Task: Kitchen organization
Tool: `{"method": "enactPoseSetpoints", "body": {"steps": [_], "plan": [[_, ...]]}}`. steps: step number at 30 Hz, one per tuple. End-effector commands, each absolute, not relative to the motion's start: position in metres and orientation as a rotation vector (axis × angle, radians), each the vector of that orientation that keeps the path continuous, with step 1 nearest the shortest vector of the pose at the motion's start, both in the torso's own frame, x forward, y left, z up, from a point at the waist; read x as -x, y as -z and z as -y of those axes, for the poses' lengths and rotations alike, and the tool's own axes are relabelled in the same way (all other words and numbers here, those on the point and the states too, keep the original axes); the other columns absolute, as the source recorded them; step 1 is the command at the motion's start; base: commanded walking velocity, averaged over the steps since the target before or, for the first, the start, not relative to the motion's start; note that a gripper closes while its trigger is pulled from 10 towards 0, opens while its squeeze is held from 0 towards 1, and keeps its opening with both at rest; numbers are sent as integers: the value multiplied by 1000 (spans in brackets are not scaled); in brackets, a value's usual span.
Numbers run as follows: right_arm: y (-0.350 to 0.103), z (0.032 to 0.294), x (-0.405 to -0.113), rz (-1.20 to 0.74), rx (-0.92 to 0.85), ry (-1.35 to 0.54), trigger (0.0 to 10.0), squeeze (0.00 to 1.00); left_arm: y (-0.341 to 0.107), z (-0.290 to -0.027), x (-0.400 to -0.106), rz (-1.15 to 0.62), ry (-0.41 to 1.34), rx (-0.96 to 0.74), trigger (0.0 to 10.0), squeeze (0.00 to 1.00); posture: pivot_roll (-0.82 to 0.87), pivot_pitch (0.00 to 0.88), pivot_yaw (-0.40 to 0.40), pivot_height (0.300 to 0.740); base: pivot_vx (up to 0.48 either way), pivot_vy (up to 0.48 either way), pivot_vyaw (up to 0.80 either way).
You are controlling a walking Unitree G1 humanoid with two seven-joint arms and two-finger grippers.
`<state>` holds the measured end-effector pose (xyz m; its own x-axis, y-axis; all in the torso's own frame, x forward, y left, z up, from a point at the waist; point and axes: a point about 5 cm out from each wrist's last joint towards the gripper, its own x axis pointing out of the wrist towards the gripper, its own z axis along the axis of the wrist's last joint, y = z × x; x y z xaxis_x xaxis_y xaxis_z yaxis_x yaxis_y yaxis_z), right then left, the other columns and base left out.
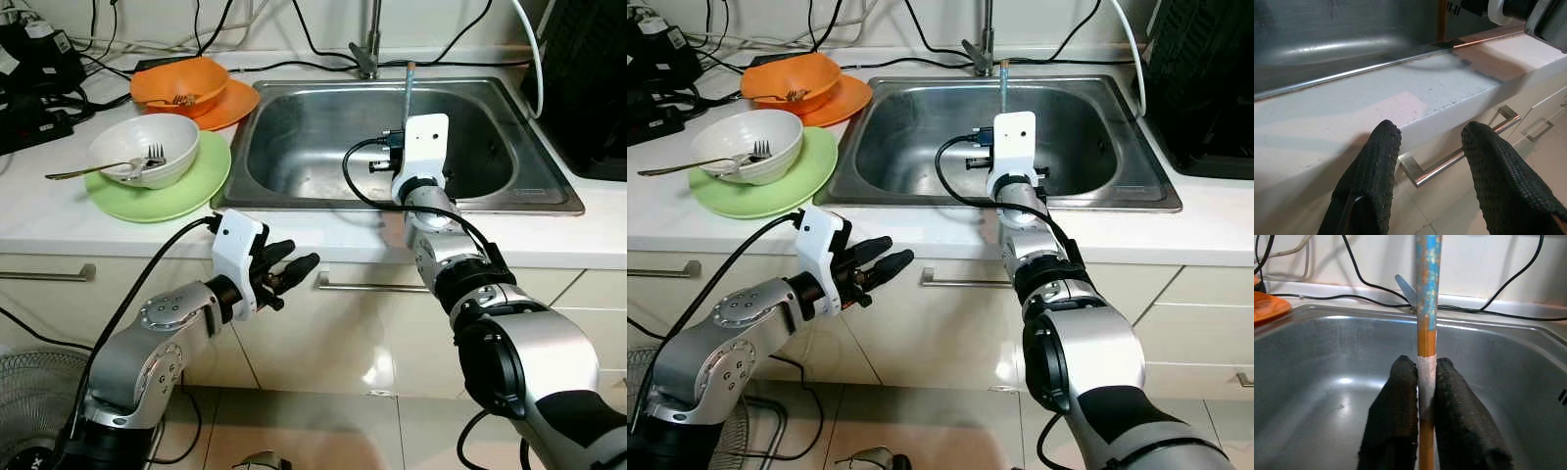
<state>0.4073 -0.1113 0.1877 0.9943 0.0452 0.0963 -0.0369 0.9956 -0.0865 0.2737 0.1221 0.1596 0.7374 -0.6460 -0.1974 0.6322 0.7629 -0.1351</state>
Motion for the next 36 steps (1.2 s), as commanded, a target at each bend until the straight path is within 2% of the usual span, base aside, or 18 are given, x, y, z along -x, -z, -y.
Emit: {"method": "enactPoseSetpoints", "body": {"steps": [1,9,10,22,23,24,29,30,36], "plan": [[-184,111,-407,80,79,-45,10000,1000,-166,-123,-275,-221,695,53,10000,0,258,92,59,740,0,0,0],[-185,110,-407,80,84,-50,10000,1000,-168,-124,-277,-209,685,53,10000,0,262,89,54,740,0,0,0],[-185,109,-407,81,85,-52,10000,0,-169,-124,-277,-204,683,54,10000,0,260,89,55,740,0,0,0],[-196,109,-409,124,69,-64,10000,0,-178,-124,-287,-130,634,59,10000,0,251,73,50,740,0,0,0],[-199,108,-410,136,62,-72,10000,522,-181,-126,-289,-107,613,54,10000,0,251,72,50,740,0,0,0],[-201,108,-410,147,56,-74,10000,1000,-182,-127,-291,-93,592,50,10000,0,250,67,51,740,0,0,0],[-211,106,-411,193,44,-80,10000,1000,-188,-131,-300,-45,522,47,10000,0,245,59,49,740,0,0,0],[-217,104,-411,226,38,-87,10000,0,-193,-133,-304,-1,480,24,10000,0,241,56,49,740,0,0,0],[-227,103,-409,299,-11,-91,10000,0,-202,-140,-311,109,353,-94,10000,0,231,49,46,740,0,0,0]]}}
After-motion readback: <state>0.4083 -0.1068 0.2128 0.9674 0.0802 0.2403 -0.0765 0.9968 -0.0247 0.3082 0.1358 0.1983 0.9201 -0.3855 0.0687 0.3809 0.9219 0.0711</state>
